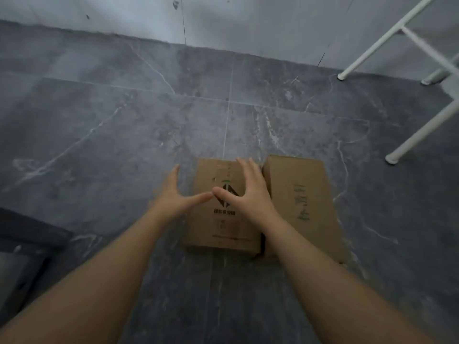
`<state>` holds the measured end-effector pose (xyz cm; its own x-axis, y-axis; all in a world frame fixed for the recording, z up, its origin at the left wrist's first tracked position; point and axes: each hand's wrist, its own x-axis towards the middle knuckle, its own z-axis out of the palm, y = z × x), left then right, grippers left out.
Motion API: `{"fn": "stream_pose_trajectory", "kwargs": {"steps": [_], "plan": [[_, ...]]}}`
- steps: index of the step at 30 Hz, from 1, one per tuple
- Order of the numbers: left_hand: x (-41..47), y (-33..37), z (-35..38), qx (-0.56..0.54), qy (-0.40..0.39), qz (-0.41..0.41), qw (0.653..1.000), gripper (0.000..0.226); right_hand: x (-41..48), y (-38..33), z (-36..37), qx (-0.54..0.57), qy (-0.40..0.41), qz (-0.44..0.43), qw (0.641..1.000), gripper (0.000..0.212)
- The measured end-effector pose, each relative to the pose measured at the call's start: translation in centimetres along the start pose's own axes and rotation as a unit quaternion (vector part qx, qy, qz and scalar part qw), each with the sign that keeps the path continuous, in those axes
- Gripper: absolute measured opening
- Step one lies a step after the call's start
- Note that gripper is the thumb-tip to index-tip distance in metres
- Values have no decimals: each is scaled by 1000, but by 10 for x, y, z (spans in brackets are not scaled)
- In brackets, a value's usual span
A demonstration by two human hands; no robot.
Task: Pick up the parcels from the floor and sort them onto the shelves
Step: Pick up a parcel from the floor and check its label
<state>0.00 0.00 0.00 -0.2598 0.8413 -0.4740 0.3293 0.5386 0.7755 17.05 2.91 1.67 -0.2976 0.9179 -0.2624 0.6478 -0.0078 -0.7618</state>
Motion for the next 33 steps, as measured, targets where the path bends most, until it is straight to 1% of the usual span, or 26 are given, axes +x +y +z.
{"fn": "stream_pose_trajectory", "kwargs": {"steps": [3, 4, 6, 9, 11, 13, 14, 16, 17, 19, 22, 24, 26, 29, 31, 33], "plan": [[0, -14, 18, -70, -37, -89, 993, 117, -4, 10, 12, 13, 26, 31, 999, 99], [-1, -19, 24, -83, -50, -99, 990, 115, -8, 15, 15, 17, 32, 39, 999, 102], [-3, -23, 31, -102, -63, -103, 987, 108, -11, 28, 14, 13, 45, 52, 998, 108], [1, -26, 32, -145, -70, -93, 982, 104, -9, 44, 5, 65, 70, 88, 992, 114], [1, -28, 32, -160, -83, -94, 979, 100, -5, 49, 3, 83, 73, 101, 989, 114], [2, -30, 32, -180, -84, -97, 975, 93, 1, 51, 5, 107, 58, 116, 986, 114], [2, -31, 33, -191, -84, -100, 973, 90, 3, 54, 8, 141, 49, 133, 980, 108], [3, -31, 33, -213, -88, -106, 967, 91, 4, 54, 14, 252, 28, 177, 951, 89], [3, -31, 33, -218, -90, -109, 966, 92, 4, 54, 18, 302, 24, 198, 932, 84], [2, -30, 33, -220, -97, -111, 964, 88, 5, 56, 23, 362, 32, 215, 906, 83], [-2, -25, 31, -229, -103, -98, 963, 75, 4, 48, 22, 403, 38, 202, 892, 80], [-9, -14, 24, -241, -95, -76, 963, 66, 4, 36, 13, 410, 34, 180, 893, 80], [-16, 6, 10, -256, -86, -50, 961, 65, 5, 14, -3, 412, 35, 145, 899, 81], [-35, 54, -20, -270, -65, -3, 961, 82, 3, -36, -38, 416, 50, 88, 904, 80], [-56, 96, -45, -276, -32, 30, 960, 79, -4, -80, -67, 412, 58, 47, 908, 81], [-85, 143, -75, -282, 9, 63, 957, 69, -18, -131, -101, 404, 56, 9, 913, 83]]}}
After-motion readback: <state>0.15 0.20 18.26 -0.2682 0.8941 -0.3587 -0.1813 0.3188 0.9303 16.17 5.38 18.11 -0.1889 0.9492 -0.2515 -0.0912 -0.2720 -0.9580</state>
